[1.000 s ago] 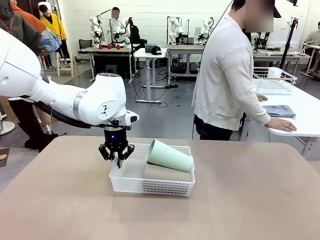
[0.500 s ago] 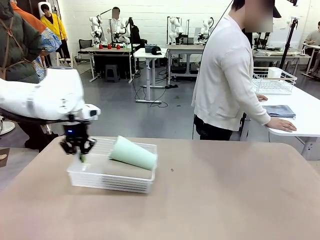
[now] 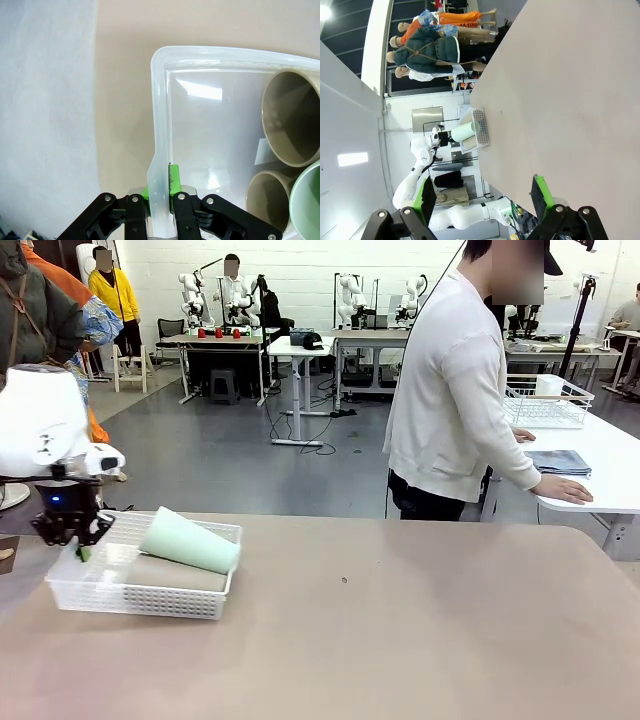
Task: Clean and organize the cups into the basket.
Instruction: Move the Organizing basket back to the left side of the table.
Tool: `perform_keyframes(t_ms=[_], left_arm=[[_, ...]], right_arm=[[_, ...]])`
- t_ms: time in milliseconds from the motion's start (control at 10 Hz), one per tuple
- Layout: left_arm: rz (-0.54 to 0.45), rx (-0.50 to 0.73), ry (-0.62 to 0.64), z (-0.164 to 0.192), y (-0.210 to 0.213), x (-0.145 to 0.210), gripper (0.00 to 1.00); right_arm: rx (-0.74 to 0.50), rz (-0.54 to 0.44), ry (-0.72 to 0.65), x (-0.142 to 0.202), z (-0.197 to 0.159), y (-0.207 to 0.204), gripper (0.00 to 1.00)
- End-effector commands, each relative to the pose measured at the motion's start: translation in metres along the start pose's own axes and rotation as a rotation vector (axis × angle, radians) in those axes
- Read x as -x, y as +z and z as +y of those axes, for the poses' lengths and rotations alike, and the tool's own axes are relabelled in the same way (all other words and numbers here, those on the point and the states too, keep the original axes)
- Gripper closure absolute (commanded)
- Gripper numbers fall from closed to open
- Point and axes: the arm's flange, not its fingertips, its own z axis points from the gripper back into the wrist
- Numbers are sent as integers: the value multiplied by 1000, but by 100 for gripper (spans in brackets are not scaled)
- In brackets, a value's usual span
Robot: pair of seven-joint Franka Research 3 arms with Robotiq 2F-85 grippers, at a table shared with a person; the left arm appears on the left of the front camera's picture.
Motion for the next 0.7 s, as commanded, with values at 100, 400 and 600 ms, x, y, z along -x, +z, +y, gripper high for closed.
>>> perform_keyframes(t_ms=[100, 400, 600], left_arm=[[-9, -38, 5, 28, -15, -10, 94], [-22, -37, -18, 32, -29, -23, 94], [-42, -23, -52, 26, -32, -35, 94]], right_arm=[[11, -12, 4, 3, 1, -3, 0], [11, -12, 4, 3, 1, -3, 0], [11, -12, 4, 3, 1, -3, 0]])
